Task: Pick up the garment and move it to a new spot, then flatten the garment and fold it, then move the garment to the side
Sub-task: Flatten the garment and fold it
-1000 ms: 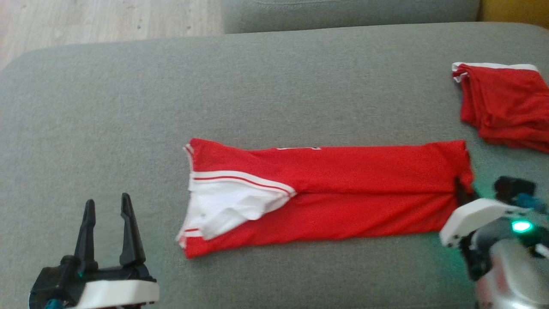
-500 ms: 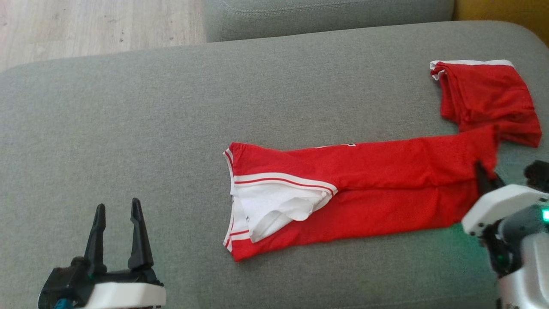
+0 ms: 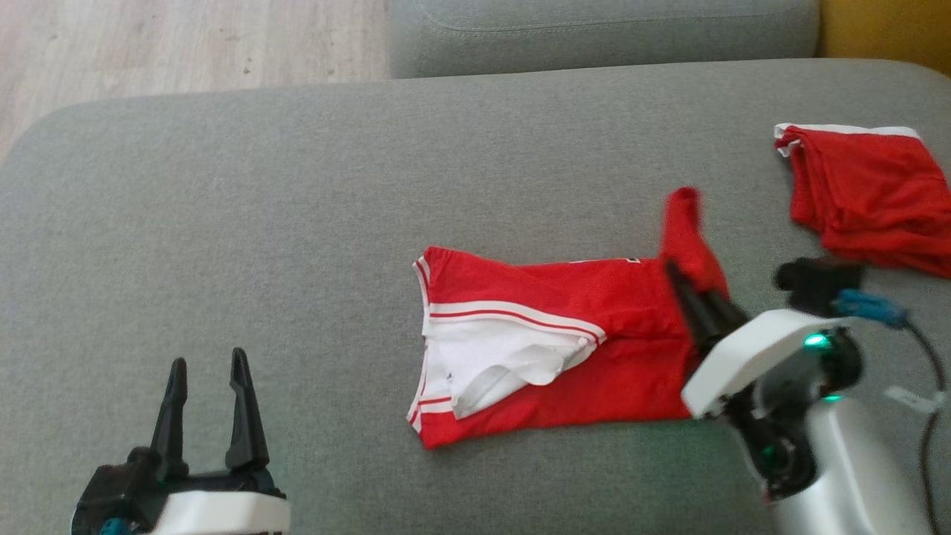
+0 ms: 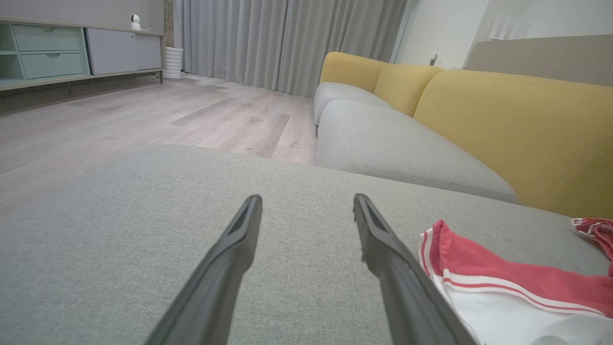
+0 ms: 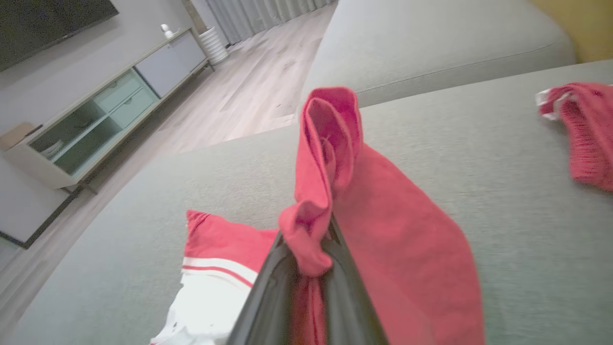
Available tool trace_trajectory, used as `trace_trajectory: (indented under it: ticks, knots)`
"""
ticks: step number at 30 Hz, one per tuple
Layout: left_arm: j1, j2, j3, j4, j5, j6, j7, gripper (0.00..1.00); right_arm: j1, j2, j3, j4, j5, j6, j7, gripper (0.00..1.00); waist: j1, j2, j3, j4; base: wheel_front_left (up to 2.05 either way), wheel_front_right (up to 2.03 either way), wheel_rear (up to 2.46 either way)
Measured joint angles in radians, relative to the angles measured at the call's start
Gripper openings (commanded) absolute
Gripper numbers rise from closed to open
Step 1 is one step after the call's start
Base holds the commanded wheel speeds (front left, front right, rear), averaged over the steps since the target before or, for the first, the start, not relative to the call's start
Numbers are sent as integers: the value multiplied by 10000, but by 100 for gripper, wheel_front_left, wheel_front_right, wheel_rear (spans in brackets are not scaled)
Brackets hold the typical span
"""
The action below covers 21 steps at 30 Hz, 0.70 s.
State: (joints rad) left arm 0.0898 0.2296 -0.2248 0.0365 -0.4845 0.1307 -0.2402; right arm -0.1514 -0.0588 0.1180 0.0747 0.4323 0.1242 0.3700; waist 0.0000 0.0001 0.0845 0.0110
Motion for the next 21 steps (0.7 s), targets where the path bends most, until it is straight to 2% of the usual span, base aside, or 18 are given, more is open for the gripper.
trace_trajectory:
  ticks: [5, 12, 21]
  knots:
    - [-18, -17, -12, 52, 0, -52, -2, 100, 17, 2, 1367, 109, 932, 0, -198, 0, 0, 0, 69, 187, 0, 0, 0]
    - [-198, -58, -109, 148, 0, -88, -2, 100, -339, 0, 3296, 991, 1854, 0, -884, 0, 0, 0, 237, 437, 0, 0, 0]
    - [-477, -257, -376, 412, 0, -215, -35, 100, -1813, -35, 4516, 2581, 2688, 0, -1588, 0, 1, 0, 387, 947, 0, 0, 0]
